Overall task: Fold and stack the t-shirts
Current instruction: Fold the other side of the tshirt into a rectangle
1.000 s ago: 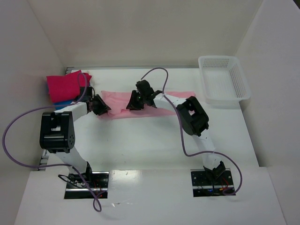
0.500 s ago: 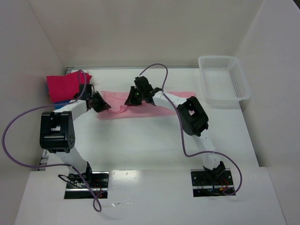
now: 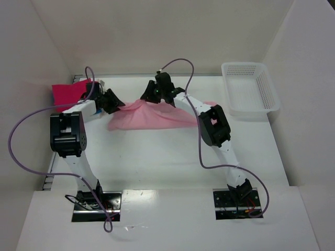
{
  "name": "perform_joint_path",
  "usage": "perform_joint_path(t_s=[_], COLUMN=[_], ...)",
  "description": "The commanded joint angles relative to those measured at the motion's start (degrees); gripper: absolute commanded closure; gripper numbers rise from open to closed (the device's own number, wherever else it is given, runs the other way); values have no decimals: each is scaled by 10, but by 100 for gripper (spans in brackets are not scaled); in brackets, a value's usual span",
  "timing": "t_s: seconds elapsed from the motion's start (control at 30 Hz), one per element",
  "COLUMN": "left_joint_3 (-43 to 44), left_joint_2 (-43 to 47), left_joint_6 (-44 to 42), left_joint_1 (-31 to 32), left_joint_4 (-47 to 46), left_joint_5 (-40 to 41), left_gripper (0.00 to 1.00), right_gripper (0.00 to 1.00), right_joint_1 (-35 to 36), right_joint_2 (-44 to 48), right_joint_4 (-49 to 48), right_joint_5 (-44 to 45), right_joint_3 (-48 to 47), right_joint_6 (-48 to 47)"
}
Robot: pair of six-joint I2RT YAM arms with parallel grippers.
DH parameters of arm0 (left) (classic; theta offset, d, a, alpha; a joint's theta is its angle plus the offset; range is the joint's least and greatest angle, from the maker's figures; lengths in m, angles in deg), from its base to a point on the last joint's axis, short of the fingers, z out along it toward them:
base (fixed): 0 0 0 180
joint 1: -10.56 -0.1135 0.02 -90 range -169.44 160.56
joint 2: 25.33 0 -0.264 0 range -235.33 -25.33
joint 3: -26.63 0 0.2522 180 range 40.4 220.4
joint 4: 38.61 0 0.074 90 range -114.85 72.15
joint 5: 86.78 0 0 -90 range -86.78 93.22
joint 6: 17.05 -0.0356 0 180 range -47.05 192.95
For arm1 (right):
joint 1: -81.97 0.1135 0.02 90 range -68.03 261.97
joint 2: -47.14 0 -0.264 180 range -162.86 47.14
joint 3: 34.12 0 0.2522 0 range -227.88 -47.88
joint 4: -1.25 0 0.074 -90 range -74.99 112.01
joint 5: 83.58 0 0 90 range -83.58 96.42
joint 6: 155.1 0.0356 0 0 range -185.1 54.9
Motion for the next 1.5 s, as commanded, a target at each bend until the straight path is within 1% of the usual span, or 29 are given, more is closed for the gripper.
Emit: perform_joint_path(t_s=[0.0, 0.03, 0.07, 0.1, 0.13, 0.2, 0.27, 0.33, 0.4, 0.5, 0.57, 0.63, 0.67, 0.8, 0.9, 1.0, 1.13, 1.27, 1.37, 1.4, 1.47], left_joint_3=[35, 36, 42, 42, 42, 41, 17, -8, -20, -42, -52, -62, -63, -105, -113, -113, -113, -113, -113, -113, -109], left_joint_2=[-12, -12, -12, -8, 0, 19, 58, 100, 136, 178, 203, 213, 214, 234, 226, 211, 204, 194, 183, 179, 171], left_joint_6=[-17, -17, -17, -17, -19, -22, -22, -16, -16, -10, -10, -15, -15, -31, -48, -61, -84, -93, -98, -98, -98], left_joint_1=[-2, -7, -7, -7, -7, -7, -7, -7, -7, -7, -7, -7, -7, 15, 26, 47, 83, 119, 132, 132, 132], left_joint_4=[-14, -20, -19, -14, -9, -6, -6, -19, -20, -30, -33, -28, -27, -17, -9, 10, 30, 33, 33, 33, 29], left_joint_5=[-24, -23, -16, -13, -4, 16, 54, 95, 124, 133, 99, 54, 44, 8, -15, -18, 7, 24, 29, 29, 29], left_gripper=[43, 42, 41, 40, 40, 38, 34, 27, 25, 24, 23, 23, 23, 23, 23, 24, 24, 24, 24, 24, 24], right_gripper=[37, 29, 16, 11, 8, 6, 5, 4, 4, 4, 4, 4, 4, 4, 6, 12, 20, 22, 24, 27, 29], right_joint_1=[-5, -5, -5, -5, -8, -11, -16, -23, -34, -42, -51, -64, -65, -110, -136, -156, -172, -172, -177, -177, -177], right_joint_2=[-38, -38, -38, -38, -38, -30, -9, 24, 59, 102, 149, 197, 212, 303, 337, 340, 313, 281, 254, 239, 220], right_joint_4=[30, 31, 37, 42, 44, 45, 51, 42, 31, 27, 14, 4, -2, -18, -18, 5, 59, 74, 91, 102, 121], right_joint_5=[9, 15, 23, 27, 28, 29, 43, 49, 54, 76, 91, 111, 120, 164, 190, 215, 271, 311, 329, 333, 350], right_joint_3=[-58, -58, -58, -58, -58, -58, -41, -13, 15, 59, 108, 180, 182, 345, 401, 412, 379, 351, 320, 313, 288], right_joint_6=[-22, -22, -22, -22, -25, -28, -34, -41, -47, -68, -77, -87, -92, -98, -104, -109, -118, -127, -127, -127, -127])
